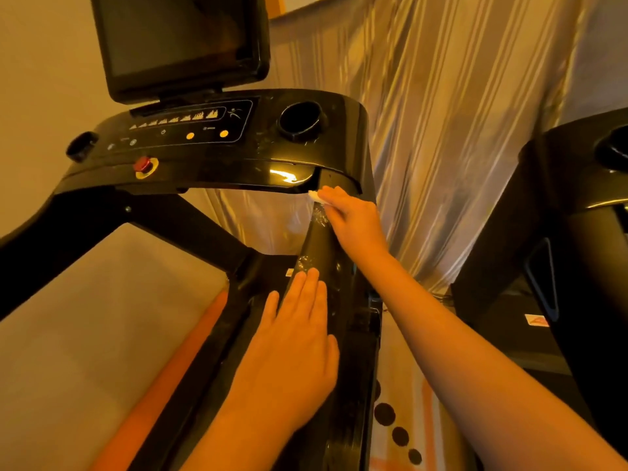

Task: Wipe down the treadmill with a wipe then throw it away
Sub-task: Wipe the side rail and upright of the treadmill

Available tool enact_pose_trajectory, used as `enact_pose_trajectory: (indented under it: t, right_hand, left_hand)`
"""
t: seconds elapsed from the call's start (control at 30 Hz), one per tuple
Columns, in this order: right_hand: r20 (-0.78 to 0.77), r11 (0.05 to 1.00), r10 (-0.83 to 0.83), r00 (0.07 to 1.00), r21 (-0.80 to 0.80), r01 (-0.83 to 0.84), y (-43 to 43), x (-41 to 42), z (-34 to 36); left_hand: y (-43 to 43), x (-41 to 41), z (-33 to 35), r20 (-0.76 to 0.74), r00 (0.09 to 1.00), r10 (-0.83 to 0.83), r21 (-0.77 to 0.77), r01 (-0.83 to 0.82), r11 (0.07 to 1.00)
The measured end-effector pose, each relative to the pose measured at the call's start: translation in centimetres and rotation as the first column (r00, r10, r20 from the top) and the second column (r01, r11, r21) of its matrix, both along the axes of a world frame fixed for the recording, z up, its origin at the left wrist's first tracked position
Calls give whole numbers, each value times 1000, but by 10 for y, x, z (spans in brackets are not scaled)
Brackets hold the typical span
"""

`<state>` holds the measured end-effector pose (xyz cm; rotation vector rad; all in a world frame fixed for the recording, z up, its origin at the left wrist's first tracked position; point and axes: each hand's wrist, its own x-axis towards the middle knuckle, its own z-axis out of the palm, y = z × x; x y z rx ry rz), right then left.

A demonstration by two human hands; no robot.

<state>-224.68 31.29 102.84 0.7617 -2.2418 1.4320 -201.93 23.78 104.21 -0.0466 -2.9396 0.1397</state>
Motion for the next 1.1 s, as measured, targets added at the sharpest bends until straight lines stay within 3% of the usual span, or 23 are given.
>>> enact_pose_trajectory:
  t: [0.3, 0.53, 0.77, 0.97, 1.1]
  right_hand:
    - [-38, 968, 203, 978, 159, -194, 13, -10, -11]
    - [-161, 925, 355, 921, 201, -321, 11, -33, -8]
    - [-214, 958, 260, 942, 182, -223, 2, -32, -15]
    - [-243, 935, 232, 942, 324, -146, 7, -38, -7]
    - [-150, 953, 238, 960, 227, -201, 5, -34, -16]
  left_hand:
    - [-9, -3, -16, -89, 996, -23, -131, 11, 991]
    - [-10, -3, -16, -135, 991, -10, -264, -27, 964]
    - [-10, -3, -16, -164, 986, -27, -280, -20, 960]
    - [-13, -7, -20, -183, 983, -29, -298, -28, 954]
    - [-16, -10, -25, -183, 983, -28, -315, -31, 949]
